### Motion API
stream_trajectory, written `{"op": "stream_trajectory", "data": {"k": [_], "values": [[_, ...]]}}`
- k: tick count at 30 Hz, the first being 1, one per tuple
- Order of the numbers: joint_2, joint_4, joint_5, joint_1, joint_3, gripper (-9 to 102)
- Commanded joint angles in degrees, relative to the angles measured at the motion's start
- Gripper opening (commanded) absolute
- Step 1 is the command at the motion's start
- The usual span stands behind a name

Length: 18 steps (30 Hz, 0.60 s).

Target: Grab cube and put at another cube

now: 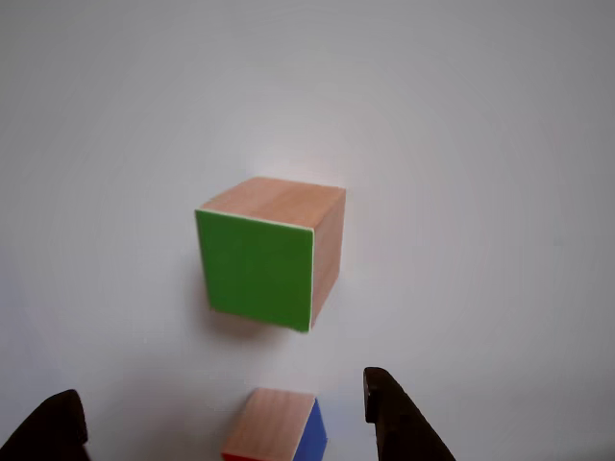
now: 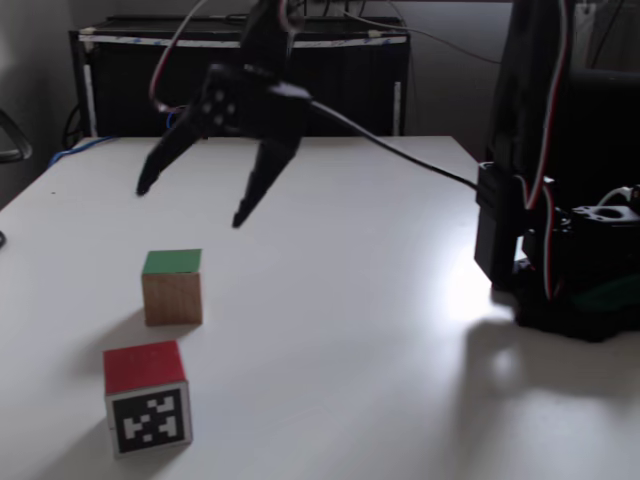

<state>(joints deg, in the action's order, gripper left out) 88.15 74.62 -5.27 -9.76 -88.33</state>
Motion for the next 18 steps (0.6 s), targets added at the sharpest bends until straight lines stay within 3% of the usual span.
{"op": "stream_trajectory", "data": {"k": [1, 18], "values": [[-2.5, 0.3, -0.7, -0.3, 4.2, 44], [-19.3, -0.1, -2.6, -3.1, 15.1, 42]]}}
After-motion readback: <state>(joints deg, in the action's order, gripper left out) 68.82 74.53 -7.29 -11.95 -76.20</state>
